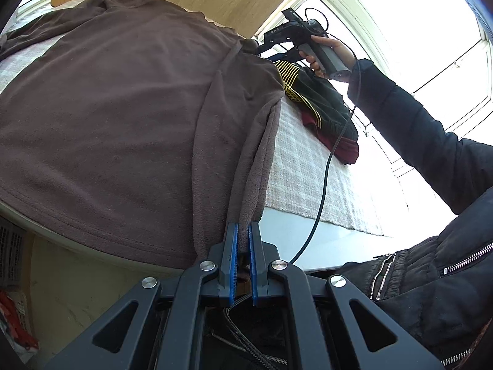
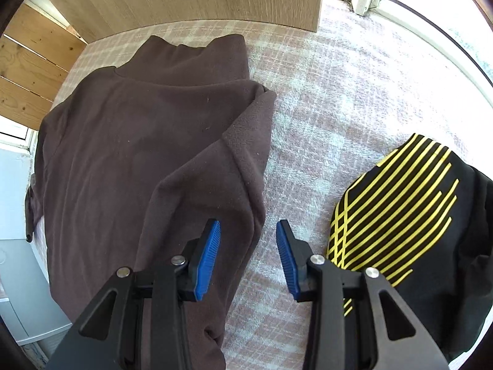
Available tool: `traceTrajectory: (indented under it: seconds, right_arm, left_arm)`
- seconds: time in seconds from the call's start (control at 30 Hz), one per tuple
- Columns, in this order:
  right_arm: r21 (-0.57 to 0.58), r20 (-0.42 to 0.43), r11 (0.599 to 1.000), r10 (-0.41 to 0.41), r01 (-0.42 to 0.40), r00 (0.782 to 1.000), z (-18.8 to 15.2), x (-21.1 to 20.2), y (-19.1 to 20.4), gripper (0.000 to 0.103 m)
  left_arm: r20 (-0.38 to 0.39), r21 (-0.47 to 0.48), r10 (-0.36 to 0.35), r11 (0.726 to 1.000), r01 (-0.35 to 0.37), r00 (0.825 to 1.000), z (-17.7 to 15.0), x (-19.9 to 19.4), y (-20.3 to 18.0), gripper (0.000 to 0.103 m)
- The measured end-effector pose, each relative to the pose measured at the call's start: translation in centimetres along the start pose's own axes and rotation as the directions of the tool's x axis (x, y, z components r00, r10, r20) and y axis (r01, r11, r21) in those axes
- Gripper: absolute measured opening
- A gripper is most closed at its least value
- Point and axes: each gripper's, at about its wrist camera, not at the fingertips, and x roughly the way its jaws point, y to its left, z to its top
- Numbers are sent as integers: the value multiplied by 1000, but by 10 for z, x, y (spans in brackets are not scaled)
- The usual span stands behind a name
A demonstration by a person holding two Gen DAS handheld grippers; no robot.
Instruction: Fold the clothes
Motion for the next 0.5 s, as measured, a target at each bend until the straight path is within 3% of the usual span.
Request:
traceTrajectory:
  seconds: [0.07,0.13,0.17,0.3,0.5]
  right_arm:
    - [11,-8,1000,27,-26,1000,0,7,0,39]
    - [43,-4,994,98,-97,995,3,4,-4,23]
    - [62,-10,990,126,-125,992,5,1,-5,7]
    - [108,-21,978,181,-177,983,17,-14,-8,6]
    - [122,-35,980,160,-154,987,25,-26,18,6]
  left_arm:
    - [1,-8,2,1000,-2,1000,0,-3,2,6]
    - [4,-17,3,1000,-3,1000,-1,-4,5,6]
    - [7,-24,0,1000,0,1000,-2,-5,6,6]
    - [27,-66,-17,998,19,999,-5,-6,14,6]
    - [69,-149,-47,987,57,997,-9,-10,36,6]
